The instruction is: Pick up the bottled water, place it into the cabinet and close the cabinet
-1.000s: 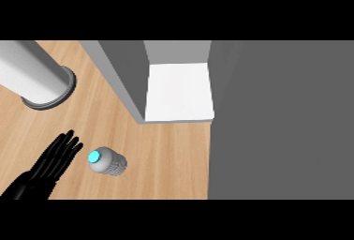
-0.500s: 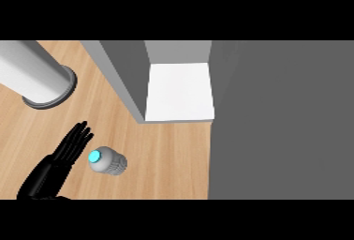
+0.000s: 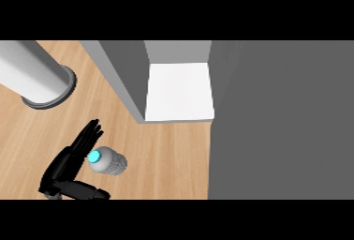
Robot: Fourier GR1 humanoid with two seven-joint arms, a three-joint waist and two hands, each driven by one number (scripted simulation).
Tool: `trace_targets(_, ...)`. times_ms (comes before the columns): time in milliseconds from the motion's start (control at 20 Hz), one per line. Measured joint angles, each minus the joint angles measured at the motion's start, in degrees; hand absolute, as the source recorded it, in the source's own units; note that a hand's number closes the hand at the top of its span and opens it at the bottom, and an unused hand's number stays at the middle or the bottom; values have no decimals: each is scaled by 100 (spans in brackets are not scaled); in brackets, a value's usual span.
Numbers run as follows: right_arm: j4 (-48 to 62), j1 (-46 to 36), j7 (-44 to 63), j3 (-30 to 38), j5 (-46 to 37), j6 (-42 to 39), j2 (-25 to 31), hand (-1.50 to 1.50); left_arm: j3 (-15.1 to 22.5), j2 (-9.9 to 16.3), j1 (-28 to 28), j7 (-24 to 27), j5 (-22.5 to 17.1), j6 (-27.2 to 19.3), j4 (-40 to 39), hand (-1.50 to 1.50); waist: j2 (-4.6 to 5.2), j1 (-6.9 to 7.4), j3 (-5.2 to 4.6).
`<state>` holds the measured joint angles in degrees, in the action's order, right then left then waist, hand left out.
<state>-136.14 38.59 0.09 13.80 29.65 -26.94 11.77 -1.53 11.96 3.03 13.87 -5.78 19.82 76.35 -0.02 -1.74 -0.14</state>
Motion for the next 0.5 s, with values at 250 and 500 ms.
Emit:
trace_targets(250,22,248,-192,17,99,-165,-7,-150,-49,-94,-262,684,342,-150,-996,-150,0,-13,-2)
trace_targets(500,30,333,-289,72,205,-196,100,-150,-172,-205,-587,1314,402,-107,-1973,-150,9,-9,-6)
